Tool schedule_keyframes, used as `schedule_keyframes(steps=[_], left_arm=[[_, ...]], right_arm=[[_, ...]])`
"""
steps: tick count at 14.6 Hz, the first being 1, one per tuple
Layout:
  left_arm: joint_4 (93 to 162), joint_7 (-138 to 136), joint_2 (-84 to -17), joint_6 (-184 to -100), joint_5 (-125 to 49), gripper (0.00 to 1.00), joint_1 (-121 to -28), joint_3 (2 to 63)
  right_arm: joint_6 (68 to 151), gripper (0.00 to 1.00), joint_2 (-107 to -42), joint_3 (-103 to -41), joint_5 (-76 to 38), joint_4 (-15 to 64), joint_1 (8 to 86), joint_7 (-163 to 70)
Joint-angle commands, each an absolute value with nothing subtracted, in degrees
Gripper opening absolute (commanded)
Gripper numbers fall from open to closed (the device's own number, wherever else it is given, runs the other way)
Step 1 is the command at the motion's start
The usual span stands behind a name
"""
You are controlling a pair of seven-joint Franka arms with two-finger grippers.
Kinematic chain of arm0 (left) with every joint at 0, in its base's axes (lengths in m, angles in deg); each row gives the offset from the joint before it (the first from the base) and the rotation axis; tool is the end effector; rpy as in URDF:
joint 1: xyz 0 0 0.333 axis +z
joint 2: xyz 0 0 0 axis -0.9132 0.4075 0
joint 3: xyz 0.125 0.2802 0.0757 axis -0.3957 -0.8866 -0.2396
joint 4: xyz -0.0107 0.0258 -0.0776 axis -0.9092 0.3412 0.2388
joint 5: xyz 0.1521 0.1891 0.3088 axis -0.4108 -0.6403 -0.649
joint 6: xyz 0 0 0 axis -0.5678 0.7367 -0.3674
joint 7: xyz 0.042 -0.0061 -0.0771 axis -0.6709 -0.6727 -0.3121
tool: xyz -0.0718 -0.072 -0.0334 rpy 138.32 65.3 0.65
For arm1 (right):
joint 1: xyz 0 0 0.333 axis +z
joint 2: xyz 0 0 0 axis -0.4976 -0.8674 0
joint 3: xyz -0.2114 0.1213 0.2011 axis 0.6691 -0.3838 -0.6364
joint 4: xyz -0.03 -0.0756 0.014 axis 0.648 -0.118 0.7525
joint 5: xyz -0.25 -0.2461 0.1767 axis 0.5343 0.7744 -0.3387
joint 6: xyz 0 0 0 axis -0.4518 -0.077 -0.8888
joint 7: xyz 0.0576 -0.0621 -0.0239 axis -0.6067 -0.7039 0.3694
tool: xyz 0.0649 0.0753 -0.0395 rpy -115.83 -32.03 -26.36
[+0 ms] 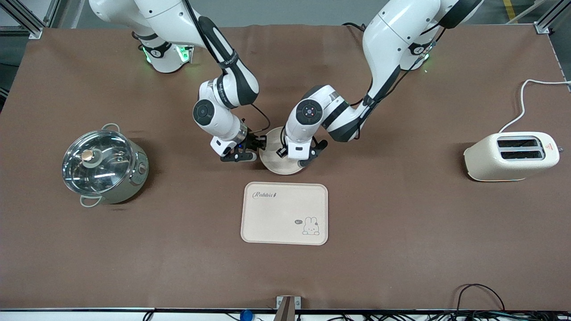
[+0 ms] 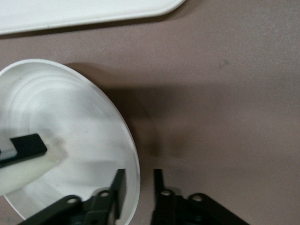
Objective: Place bun in plate and plate on tray
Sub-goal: 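Carry the bun over the plate with the left gripper and release it, then slide the plate onto the tray with the right gripper while the left gripper withdraws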
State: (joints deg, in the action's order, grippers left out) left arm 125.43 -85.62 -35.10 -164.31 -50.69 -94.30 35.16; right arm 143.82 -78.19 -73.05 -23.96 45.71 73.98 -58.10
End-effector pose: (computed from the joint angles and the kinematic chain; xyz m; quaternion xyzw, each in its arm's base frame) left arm 0.4631 -0.4977 0.2033 0.9203 0.3778 -0.0805 0.0615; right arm 0.4579 0.3636 0.1903 -0.9851 0.0156 0.0434 0.1657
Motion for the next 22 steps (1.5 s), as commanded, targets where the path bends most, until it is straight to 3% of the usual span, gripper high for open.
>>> schedule_keyframes(steps=[1, 5, 10, 13, 15, 19, 22], left_arm=[[124.2, -86.2, -35.6, -164.2, -52.2, 1.0, -93.9, 34.9], [123.1, -85.7, -39.7, -161.8, -52.4, 1.0, -91.0, 34.8], [113.9, -73.8, -46.2, -141.8, -56.4, 1.0, -82.9, 34.9], [113.3, -57.9, -52.4, -137.0, -56.4, 1.0, -74.6, 35.0], [113.3, -48.4, -55.8, -133.7, -56.4, 1.0, -70.4, 35.0], [113.3, -31.0, -62.2, -125.4, -56.4, 1.0, -64.0, 34.9], [113.3, -19.5, -67.1, -119.7, -56.3, 1.0, -60.5, 35.0]], right_arm=[[144.3, 0.0, -79.0, -72.5, -25.6, 44.8, 74.8, -57.8], [144.3, 0.0, -79.4, -72.5, -25.6, 44.7, 74.8, -57.7], [143.9, 0.0, -77.5, -72.4, -25.6, 43.2, 74.4, -57.3], [141.4, 0.0, -77.8, -71.9, -24.5, 35.5, 72.7, -57.2], [135.2, 0.0, -80.5, -71.9, -21.5, 28.5, 68.8, -57.0], [122.6, 0.0, -91.8, -72.0, -13.4, 8.9, 60.5, -57.0], [120.7, 0.0, -101.4, -72.1, -13.3, -4.4, 58.3, -57.3]])
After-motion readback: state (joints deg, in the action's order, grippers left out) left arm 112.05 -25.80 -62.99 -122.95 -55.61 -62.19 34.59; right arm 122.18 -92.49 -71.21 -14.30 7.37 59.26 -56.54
